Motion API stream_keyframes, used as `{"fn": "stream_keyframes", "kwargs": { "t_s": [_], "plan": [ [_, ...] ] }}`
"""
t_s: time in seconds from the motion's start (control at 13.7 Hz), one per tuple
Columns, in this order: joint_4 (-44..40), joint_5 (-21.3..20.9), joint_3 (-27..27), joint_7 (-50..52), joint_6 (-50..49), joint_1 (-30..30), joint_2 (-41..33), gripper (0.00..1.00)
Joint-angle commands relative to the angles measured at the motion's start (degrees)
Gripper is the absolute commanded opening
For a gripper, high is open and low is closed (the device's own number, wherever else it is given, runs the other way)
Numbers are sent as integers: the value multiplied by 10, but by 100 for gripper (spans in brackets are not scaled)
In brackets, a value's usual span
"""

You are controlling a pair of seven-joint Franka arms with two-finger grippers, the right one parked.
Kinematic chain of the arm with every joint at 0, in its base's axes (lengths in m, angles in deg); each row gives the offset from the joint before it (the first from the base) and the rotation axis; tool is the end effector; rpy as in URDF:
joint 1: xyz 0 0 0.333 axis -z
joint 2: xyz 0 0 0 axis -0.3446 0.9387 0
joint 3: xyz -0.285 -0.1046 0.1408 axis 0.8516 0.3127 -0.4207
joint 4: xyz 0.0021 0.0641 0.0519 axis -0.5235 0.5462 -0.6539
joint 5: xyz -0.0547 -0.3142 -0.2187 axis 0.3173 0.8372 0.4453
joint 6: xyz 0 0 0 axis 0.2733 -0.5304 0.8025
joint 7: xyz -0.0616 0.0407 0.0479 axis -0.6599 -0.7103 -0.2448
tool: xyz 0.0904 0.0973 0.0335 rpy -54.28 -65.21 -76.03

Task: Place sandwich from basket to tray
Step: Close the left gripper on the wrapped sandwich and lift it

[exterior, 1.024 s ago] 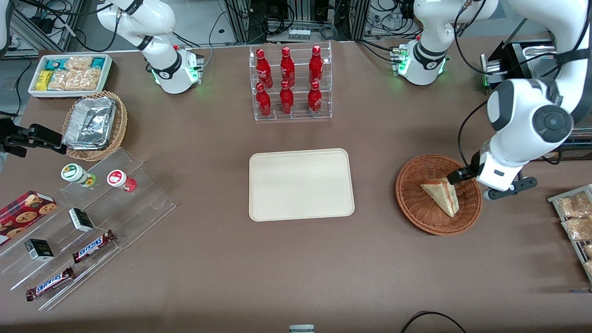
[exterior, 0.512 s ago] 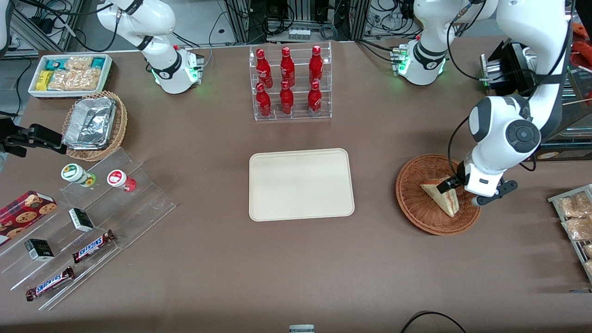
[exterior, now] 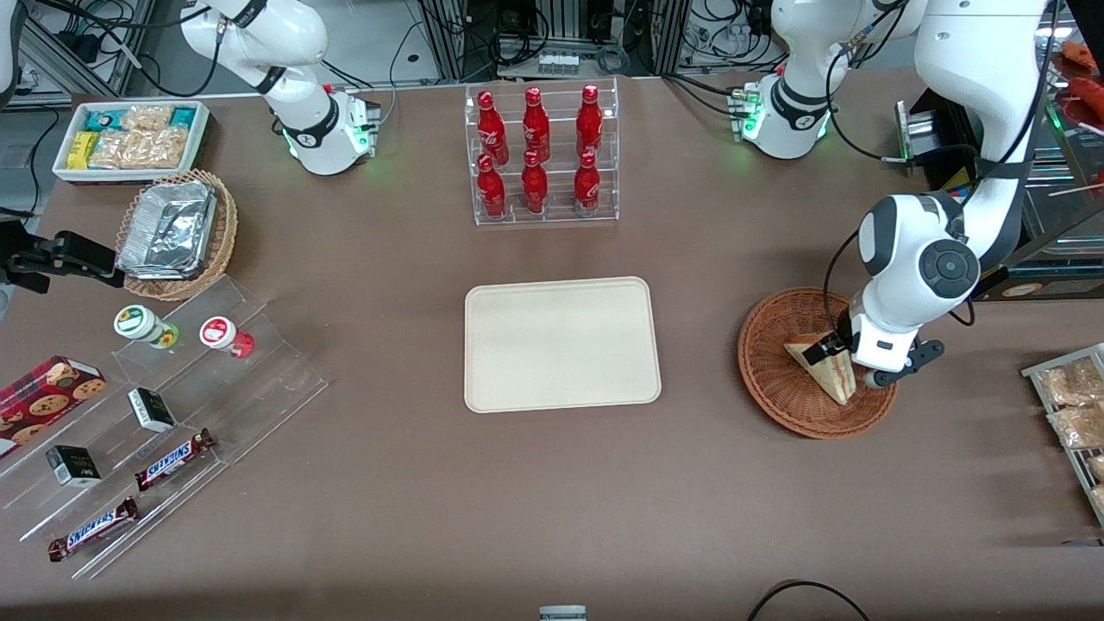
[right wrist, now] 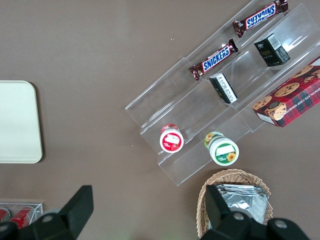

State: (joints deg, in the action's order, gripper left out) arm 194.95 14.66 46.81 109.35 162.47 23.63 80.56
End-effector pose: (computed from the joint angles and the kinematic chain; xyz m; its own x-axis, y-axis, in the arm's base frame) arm 0.5538 -0.0394 0.2541 0.8890 0.4573 -0.0206 0.4564 -0.8890 -0.0372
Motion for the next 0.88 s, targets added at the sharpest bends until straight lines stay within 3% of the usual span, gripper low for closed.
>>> {"fn": "stream_keyframes", "kwargs": {
  "t_s": [0.0, 0.07, 0.51, 0.8],
  "plan": [
    [3, -5, 2, 15, 10, -2, -1, 25],
    [0, -5, 2, 15, 5, -6, -3, 0],
    [-33, -5, 3, 15, -56, -2, -11, 0],
    [-108, -25, 6, -8, -214, 19, -52, 0]
  ]
}}
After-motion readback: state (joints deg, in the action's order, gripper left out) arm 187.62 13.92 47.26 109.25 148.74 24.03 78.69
